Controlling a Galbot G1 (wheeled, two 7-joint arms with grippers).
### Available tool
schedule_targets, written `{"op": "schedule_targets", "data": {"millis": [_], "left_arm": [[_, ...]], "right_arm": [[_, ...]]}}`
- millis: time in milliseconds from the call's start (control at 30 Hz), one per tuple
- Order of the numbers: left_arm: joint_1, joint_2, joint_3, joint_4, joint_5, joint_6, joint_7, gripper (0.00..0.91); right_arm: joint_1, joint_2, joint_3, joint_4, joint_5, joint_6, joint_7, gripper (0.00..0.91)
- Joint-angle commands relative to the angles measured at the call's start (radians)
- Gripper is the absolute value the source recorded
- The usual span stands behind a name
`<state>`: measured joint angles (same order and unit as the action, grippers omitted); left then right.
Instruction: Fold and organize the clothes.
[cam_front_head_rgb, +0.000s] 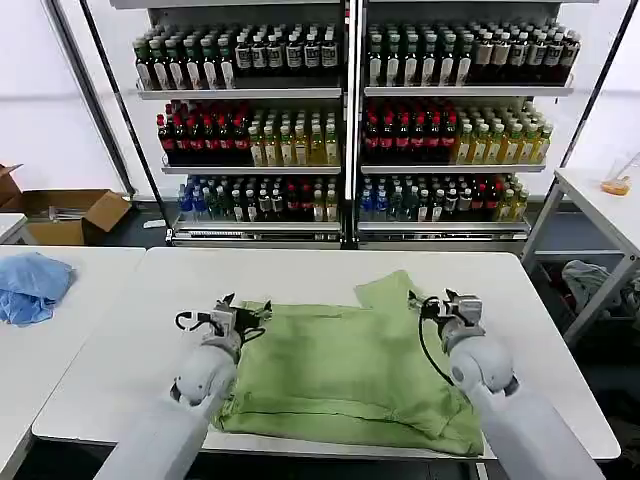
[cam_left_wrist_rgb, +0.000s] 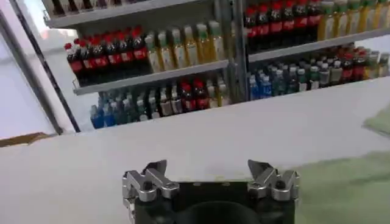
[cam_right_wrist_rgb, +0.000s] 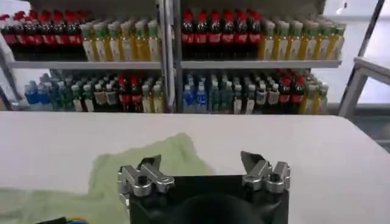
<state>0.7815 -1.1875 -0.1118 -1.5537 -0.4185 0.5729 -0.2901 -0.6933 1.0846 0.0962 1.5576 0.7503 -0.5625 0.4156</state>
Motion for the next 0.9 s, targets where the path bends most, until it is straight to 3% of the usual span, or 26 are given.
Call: {"op": "schedule_targets", "data": {"millis": [33,600,633,667,700,733,767,833,900], "left_arm": [[-0.153,-0.045,0.034,0.237,0.013,0.007,-0.006,0.907],[-0.022,0.01,0.023,0.106,-0.081,0.008,0.0,0.907],[-0.012,0.014,0.022,0.1,-0.081,0.008,0.002,0.907],[-0.008,0.017,0.021,0.094,-0.081,0.008,0.003,0.907],[0.006,0.022,0.019,0.089,-0.081,0.007,0.007,0.635],[0.011,0.024,0.017,0.088,-0.08,0.007,0.011,0.474],[0.016,0.024,0.016,0.087,-0.081,0.007,0.012,0.131],[0.023,0.029,0.013,0.088,-0.085,0.006,0.02,0.02],[0.025,0.032,0.012,0.089,-0.092,0.006,0.03,0.02]], "right_arm": [[0.237,0.083,-0.093,-0.318,0.037,-0.015,0.001,0.907],[0.268,0.158,-0.106,-0.485,0.039,-0.015,-0.047,0.907],[0.268,0.158,-0.106,-0.486,0.039,-0.014,-0.048,0.665],[0.266,0.159,-0.106,-0.485,0.039,-0.013,-0.049,0.353],[0.265,0.161,-0.106,-0.484,0.039,-0.013,-0.05,0.06],[0.265,0.163,-0.105,-0.485,0.04,-0.013,-0.053,0.0],[0.265,0.164,-0.105,-0.485,0.041,-0.014,-0.055,0.0],[0.265,0.167,-0.107,-0.486,0.042,-0.015,-0.06,0.0],[0.264,0.169,-0.109,-0.489,0.042,-0.015,-0.063,0.0]]}}
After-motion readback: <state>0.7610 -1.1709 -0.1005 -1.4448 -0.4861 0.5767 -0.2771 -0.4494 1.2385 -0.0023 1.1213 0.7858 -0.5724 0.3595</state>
